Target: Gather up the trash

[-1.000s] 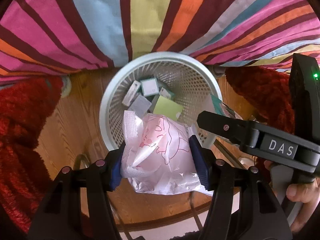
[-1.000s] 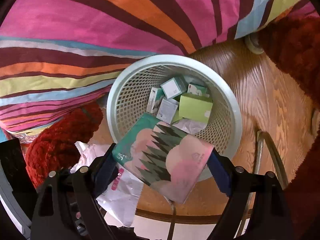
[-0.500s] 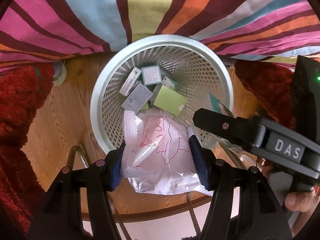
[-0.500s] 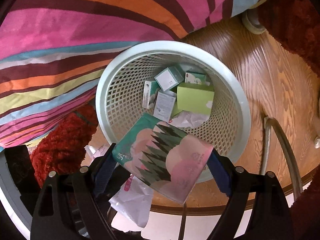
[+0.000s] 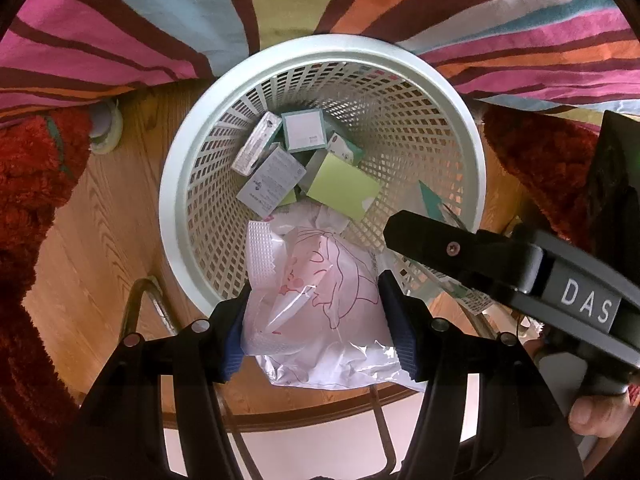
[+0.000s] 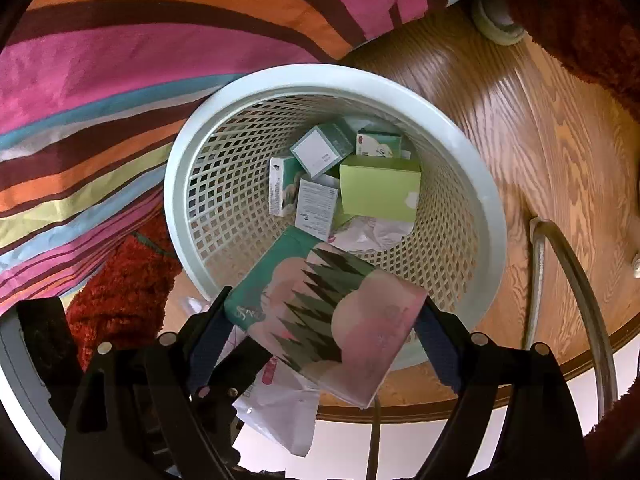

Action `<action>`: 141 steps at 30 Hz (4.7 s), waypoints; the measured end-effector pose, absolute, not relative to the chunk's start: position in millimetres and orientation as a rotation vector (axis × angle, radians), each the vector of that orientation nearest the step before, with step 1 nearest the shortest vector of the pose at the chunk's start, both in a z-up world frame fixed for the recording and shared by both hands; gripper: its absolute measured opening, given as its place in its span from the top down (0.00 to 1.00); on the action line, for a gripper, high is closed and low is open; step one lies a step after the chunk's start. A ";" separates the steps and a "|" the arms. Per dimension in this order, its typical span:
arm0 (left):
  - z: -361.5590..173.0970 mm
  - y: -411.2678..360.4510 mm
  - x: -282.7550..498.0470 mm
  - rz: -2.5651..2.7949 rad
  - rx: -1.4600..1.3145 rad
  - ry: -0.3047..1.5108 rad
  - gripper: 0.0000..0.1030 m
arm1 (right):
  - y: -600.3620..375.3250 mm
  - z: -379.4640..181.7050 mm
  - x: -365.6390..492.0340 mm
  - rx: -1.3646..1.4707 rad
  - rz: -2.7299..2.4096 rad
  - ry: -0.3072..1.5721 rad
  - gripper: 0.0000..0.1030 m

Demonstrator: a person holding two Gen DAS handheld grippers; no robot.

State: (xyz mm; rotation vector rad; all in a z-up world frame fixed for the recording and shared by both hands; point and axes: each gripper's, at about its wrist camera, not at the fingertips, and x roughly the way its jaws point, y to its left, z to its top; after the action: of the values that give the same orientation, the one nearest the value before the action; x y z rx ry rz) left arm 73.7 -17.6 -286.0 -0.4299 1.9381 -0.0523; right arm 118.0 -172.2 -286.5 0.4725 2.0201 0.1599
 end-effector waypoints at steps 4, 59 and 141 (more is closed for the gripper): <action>-287.6 -17.1 72.9 -0.049 -0.434 1.946 0.43 | -173.0 -289.6 118.1 0.475 0.155 2.024 0.21; -201.9 8.9 71.0 0.005 -0.337 1.709 0.23 | -161.1 -199.7 131.7 0.247 0.267 1.698 0.08; 51.8 30.0 81.7 0.152 -0.073 0.857 0.23 | -170.2 48.4 127.8 -0.055 0.399 0.793 0.07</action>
State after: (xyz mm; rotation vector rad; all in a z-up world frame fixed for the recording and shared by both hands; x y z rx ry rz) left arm 81.7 30.0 51.8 -0.0727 0.8569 0.1520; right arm 127.8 -170.2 48.4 -0.0546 0.7926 0.3986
